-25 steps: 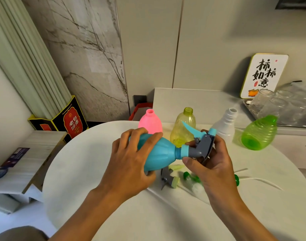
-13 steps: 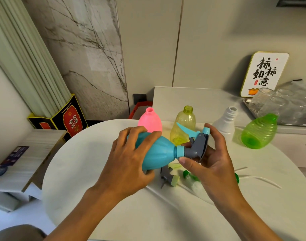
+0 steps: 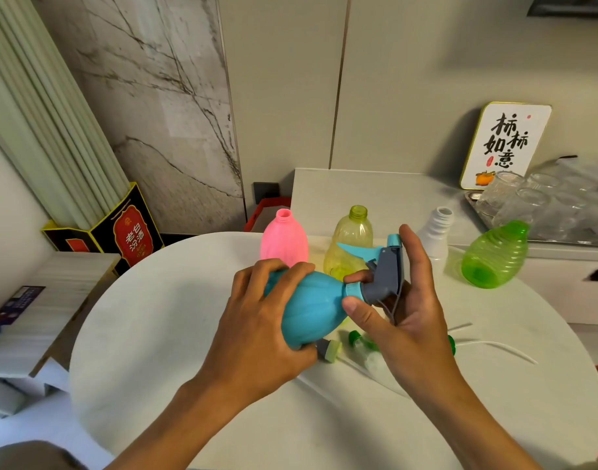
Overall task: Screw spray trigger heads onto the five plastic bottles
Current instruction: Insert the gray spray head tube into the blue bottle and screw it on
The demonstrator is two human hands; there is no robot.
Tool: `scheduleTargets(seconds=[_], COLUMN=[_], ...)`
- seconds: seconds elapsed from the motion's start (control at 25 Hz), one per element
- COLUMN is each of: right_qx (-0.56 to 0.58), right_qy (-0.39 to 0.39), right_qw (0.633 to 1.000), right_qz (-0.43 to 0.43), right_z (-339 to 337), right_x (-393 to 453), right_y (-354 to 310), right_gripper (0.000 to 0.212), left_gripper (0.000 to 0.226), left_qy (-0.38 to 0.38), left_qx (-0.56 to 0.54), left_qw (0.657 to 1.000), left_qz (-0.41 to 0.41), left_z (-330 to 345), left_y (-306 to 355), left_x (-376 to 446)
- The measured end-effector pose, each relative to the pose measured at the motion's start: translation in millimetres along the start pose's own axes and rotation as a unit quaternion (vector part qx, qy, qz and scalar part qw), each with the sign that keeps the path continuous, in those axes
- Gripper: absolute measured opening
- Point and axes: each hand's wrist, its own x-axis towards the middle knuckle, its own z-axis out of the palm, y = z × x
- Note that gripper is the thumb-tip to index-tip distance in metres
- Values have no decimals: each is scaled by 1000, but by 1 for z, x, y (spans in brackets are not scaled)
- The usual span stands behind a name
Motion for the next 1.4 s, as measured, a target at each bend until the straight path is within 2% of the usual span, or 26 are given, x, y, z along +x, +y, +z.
scheduleTargets(seconds=[0.12,0.2,0.24,0.32,0.4,0.6,0.72,0.88,1.04,1.2,1.4], right_qx=[10,23,38,75,113,180,207,205,191,216,233], right_qy=[56,74,67,18,-45,-154,-147,-62,-2,20,86], right_qw=[998,997,997,996,989,958,949,952,955,952,947], right_qz=[4,5,13,47,88,160,185,219,228,217,204], right_z=[5,7,6,1,-10,-31,-32,-21,-10,-8,-1], right_x=[5,10,12,18,23,28,27,24,20,17,15], right_y=[-1,1,1,0,-5,-11,-10,-10,-9,-10,-7], right_gripper=[95,89,84,72,59,52,52,60,72,60,82], left_gripper=[89,85,81,73,65,57,56,59,59,61,65], left_qy=[-28,-59,-82,-144,-198,-249,-252,-230,-199,-185,-154], left_qx=[-46,-136,-204,-345,-429,-500,-504,-478,-469,-477,-456], left_qw=[998,984,967,907,851,791,791,819,830,826,846], left_qz=[-42,-94,-130,-196,-230,-251,-238,-218,-227,-237,-228], left_z=[3,6,7,10,10,4,0,1,5,7,9], left_y=[8,15,19,24,27,27,24,25,25,25,29], left_x=[-2,-4,-3,-3,-3,-1,0,-3,-4,0,-1])
